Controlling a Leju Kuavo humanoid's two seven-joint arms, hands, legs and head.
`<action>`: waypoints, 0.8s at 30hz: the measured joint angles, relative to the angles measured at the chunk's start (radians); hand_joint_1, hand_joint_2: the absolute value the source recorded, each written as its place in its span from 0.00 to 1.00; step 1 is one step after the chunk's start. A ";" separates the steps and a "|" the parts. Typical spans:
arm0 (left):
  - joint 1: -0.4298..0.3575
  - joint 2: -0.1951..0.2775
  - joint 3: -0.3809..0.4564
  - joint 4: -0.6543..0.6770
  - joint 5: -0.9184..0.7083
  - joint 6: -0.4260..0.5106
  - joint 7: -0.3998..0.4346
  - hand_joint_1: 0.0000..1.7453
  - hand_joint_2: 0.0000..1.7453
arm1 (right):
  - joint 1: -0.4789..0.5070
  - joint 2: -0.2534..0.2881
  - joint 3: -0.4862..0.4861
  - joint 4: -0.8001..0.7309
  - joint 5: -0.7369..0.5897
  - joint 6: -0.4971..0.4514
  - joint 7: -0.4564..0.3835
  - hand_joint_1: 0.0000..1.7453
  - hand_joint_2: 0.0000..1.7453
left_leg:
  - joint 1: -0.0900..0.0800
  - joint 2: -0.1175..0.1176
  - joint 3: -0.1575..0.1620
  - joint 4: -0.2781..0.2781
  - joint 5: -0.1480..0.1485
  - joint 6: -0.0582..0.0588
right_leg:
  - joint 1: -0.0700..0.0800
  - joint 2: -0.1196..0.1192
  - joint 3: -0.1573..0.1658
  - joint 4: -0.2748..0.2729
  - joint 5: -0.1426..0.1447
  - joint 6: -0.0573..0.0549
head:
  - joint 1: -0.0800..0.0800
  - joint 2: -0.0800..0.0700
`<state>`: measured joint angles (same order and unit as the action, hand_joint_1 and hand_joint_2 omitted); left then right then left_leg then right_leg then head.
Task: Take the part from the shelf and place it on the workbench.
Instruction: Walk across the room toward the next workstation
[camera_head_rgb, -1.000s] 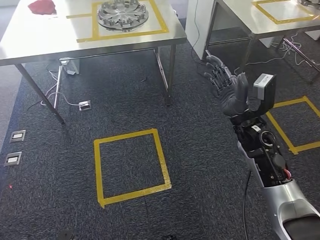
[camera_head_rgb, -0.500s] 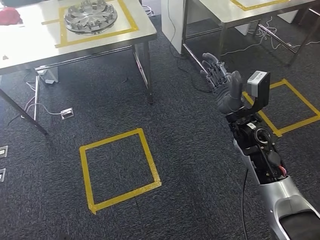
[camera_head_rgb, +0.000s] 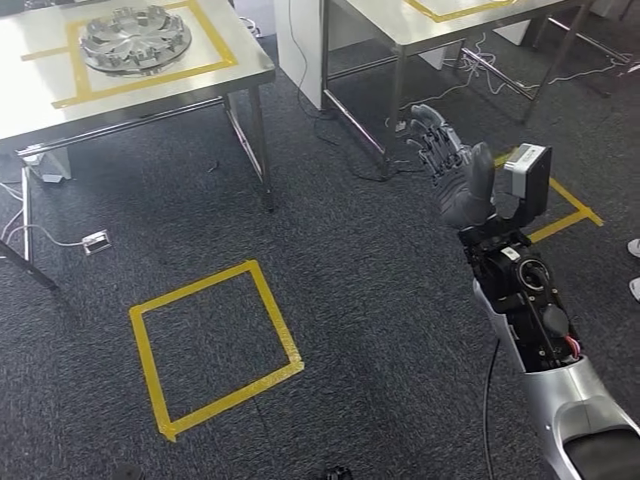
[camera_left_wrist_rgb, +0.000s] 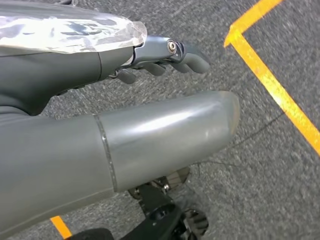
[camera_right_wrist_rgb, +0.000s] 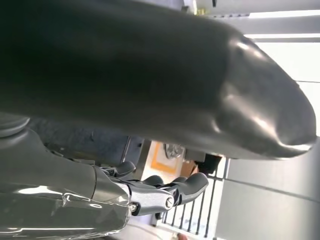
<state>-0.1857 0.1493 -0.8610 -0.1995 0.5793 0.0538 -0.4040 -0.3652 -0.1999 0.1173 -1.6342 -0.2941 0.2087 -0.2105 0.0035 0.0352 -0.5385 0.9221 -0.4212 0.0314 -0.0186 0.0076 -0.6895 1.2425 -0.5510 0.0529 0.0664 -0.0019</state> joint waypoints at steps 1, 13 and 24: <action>0.000 -0.001 0.000 0.000 0.000 0.000 0.000 0.00 0.00 | 0.000 0.000 0.000 0.000 0.000 0.000 0.000 0.00 0.00 | 0.002 0.009 -0.001 0.004 -0.002 -0.003 | -0.003 -0.006 0.026 -0.043 0.027 0.004 | 0.002 0.000; -0.007 0.000 0.000 0.000 -0.013 0.000 0.001 0.00 0.00 | -0.003 0.000 -0.002 -0.025 -0.004 -0.002 0.004 0.00 0.00 | 0.007 -0.022 -0.118 0.283 -0.154 -0.056 | -0.001 0.014 0.119 -0.264 0.119 -0.048 | -0.018 0.000; -0.014 0.007 0.000 0.000 -0.014 0.000 0.006 0.00 0.00 | -0.001 -0.001 -0.006 -0.042 -0.004 -0.001 0.010 0.00 0.00 | 0.000 -0.072 -0.002 0.020 -0.015 -0.009 | 0.000 0.112 0.095 -0.260 0.134 -0.021 | -0.021 0.000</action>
<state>-0.1997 0.1561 -0.8614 -0.1993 0.5653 0.0534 -0.3977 -0.3658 -0.2006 0.1113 -1.6762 -0.2979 0.2075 -0.2007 0.0036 -0.0369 -0.5408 0.9417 -0.4365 0.0228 -0.0182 0.1199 -0.5945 0.9825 -0.4171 0.0322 0.0459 -0.0019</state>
